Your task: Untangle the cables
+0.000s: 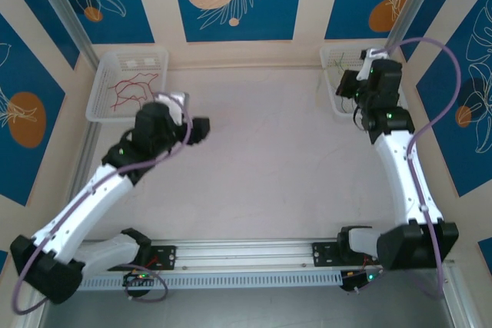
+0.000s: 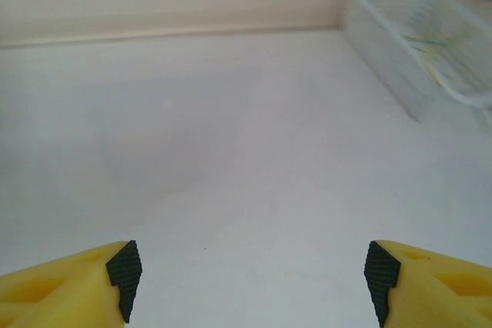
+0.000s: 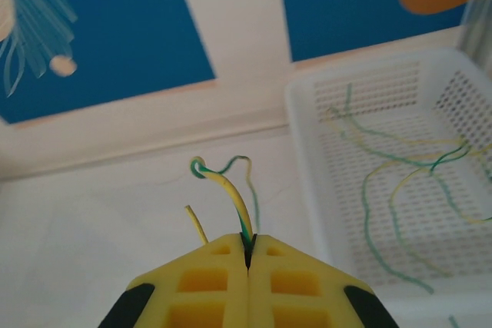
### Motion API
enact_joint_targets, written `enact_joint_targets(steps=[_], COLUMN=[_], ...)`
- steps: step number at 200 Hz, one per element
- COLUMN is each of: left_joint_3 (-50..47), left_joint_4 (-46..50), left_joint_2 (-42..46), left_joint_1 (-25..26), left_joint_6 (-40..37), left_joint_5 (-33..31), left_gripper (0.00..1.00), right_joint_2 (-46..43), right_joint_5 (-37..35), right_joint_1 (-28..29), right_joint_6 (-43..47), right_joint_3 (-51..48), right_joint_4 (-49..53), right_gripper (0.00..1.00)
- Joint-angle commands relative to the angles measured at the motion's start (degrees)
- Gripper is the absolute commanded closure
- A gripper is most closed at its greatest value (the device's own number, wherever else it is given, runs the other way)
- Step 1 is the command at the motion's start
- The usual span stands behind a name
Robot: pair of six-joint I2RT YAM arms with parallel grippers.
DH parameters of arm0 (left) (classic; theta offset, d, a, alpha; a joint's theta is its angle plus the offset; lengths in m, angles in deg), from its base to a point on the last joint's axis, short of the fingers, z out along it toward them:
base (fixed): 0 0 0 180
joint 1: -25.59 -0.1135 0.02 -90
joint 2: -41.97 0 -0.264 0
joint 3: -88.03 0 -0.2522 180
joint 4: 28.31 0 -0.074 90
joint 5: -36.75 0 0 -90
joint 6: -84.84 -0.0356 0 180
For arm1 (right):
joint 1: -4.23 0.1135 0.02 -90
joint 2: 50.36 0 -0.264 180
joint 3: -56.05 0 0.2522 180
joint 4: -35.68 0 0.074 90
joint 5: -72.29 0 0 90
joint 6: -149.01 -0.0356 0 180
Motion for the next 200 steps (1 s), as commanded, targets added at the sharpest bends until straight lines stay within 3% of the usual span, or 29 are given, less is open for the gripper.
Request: enact_joint_targets(steps=[1,25,85,122,149,177,200], left_joint_3=[-6.6,-10.9,-14.8,-13.9,-14.0,-15.4,-16.7], left_joint_4=[-4.4,-2.2,-1.3,-2.5,-1.9,-1.1,0.3], left_joint_2=[4.8,7.9,10.9,10.0,10.9,13.3,15.5], left_joint_1=[7.0,12.5,12.9,12.8,12.8,12.8,12.8], left_joint_6=[4.3,4.6,3.5,2.2,1.8,1.9,2.2], left_joint_5=[-5.8,-9.8,-17.3,-17.4,-19.8,-22.8,-25.0], left_gripper=[0.23,0.23,0.21,0.21,0.2,0.2,0.2], right_joint_2=[4.8,9.7,18.2,23.5,29.7,31.5,31.3], right_joint_5=[0.4,0.0,0.1,7.3,7.8,6.6,3.0], right_joint_1=[-3.7,-7.3,-12.2,-13.8,-14.0,-14.1,-14.1], right_joint_6=[-0.1,1.2,2.6,4.0,4.7,4.0,2.9], right_joint_3=[7.8,13.5,13.3,9.2,12.7,13.8,14.3], right_joint_4=[-0.5,0.3,-1.2,-9.9,-9.4,-8.5,-6.3], right_gripper=[1.0,1.0,1.0,1.0,0.8,0.7,0.56])
